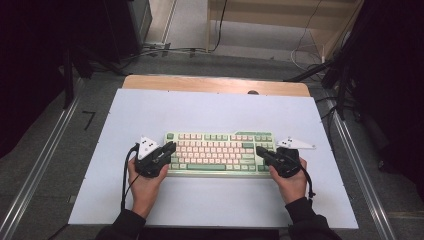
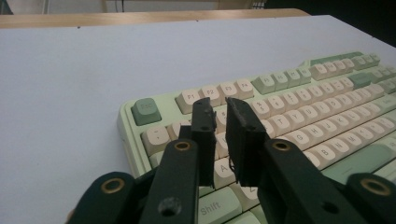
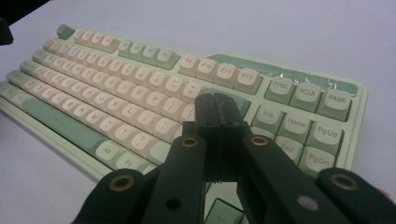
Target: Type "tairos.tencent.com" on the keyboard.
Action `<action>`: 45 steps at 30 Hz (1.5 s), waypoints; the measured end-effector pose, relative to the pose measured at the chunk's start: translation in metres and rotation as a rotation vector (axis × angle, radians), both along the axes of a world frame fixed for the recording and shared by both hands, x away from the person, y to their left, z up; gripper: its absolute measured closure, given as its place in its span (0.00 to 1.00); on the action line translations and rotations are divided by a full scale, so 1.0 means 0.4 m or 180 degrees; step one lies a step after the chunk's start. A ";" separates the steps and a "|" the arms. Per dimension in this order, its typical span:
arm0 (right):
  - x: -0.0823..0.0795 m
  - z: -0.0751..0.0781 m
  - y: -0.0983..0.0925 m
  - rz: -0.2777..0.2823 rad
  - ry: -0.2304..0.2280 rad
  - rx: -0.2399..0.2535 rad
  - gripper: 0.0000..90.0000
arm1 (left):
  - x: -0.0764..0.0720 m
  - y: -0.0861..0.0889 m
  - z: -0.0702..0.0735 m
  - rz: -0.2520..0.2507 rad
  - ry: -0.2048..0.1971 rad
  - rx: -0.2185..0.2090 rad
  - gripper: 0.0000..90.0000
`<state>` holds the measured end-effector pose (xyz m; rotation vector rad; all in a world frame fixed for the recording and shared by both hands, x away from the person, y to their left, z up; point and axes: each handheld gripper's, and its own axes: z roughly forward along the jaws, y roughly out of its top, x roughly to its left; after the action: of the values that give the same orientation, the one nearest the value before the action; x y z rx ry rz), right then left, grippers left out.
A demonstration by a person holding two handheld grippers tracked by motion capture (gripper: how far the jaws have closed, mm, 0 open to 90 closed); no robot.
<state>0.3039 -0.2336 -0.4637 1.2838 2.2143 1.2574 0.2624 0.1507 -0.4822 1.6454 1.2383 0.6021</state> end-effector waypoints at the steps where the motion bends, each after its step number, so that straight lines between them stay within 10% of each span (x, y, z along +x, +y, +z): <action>1: -0.001 0.001 0.000 0.0002 -0.0002 0.0002 0.98 | 0.000 0.000 0.000 -0.0002 -0.0001 0.0007 0.96; 45: -0.002 -0.010 0.013 0.0136 0.0000 -0.0035 0.98 | 0.057 -0.092 -0.022 -0.0307 0.0289 -0.0043 1.00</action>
<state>0.3030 -0.2283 -0.4676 1.2385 2.2568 1.2586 0.2850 0.1141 -0.4910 1.7268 1.2171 0.4632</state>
